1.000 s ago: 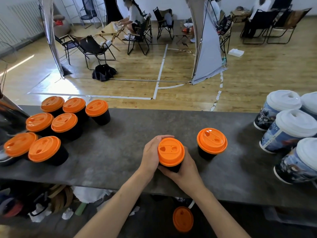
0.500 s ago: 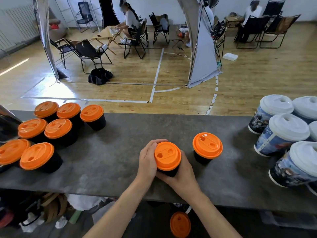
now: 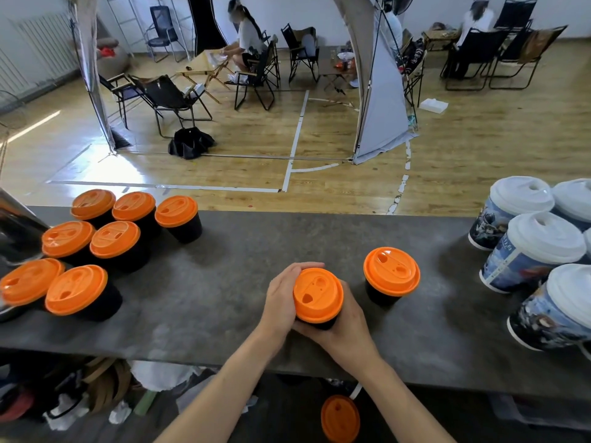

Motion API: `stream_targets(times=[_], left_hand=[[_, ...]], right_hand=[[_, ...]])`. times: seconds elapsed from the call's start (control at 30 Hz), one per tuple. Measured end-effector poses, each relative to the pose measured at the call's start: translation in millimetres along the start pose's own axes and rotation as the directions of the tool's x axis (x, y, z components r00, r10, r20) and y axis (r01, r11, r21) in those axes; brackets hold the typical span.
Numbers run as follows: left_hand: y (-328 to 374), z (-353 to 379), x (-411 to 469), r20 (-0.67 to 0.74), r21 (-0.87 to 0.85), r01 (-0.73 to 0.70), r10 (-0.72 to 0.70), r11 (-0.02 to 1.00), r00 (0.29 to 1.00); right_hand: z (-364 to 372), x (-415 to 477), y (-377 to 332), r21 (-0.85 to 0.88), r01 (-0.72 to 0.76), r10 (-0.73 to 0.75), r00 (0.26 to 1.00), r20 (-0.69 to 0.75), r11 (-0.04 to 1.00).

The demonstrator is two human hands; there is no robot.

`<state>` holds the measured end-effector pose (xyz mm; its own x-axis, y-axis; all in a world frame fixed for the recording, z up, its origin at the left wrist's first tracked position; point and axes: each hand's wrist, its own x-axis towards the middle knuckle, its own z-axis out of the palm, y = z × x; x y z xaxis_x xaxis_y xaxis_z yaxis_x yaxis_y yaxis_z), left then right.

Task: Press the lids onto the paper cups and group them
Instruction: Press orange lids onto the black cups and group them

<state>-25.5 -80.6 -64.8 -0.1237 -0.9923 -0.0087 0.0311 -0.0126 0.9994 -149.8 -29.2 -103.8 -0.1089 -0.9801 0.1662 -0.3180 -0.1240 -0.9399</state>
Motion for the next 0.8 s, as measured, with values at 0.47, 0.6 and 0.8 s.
stream_targets(times=[0.47,0.6,0.8], left_hand=[[16.9,-7.8,9.0,0.183,0.015,0.027,-0.029,1.000,0.983],[3.4,4.6,-2.9,0.003,0.015,-0.065,0.065,0.998,0.998],[12.6,-4.3,5.6,0.114,0.009,0.072,-0.072,0.997,0.991]], right_hand=[[-2.5,1.1,1.0,-0.003,0.018,-0.018,1.000,0.001,1.000],[-1.5,0.5,-2.2,0.015,0.002,-0.002,1.000,-0.003,1.000],[-3.5,1.6,-0.4,0.003,-0.021,0.021,0.999,0.041,1.000]])
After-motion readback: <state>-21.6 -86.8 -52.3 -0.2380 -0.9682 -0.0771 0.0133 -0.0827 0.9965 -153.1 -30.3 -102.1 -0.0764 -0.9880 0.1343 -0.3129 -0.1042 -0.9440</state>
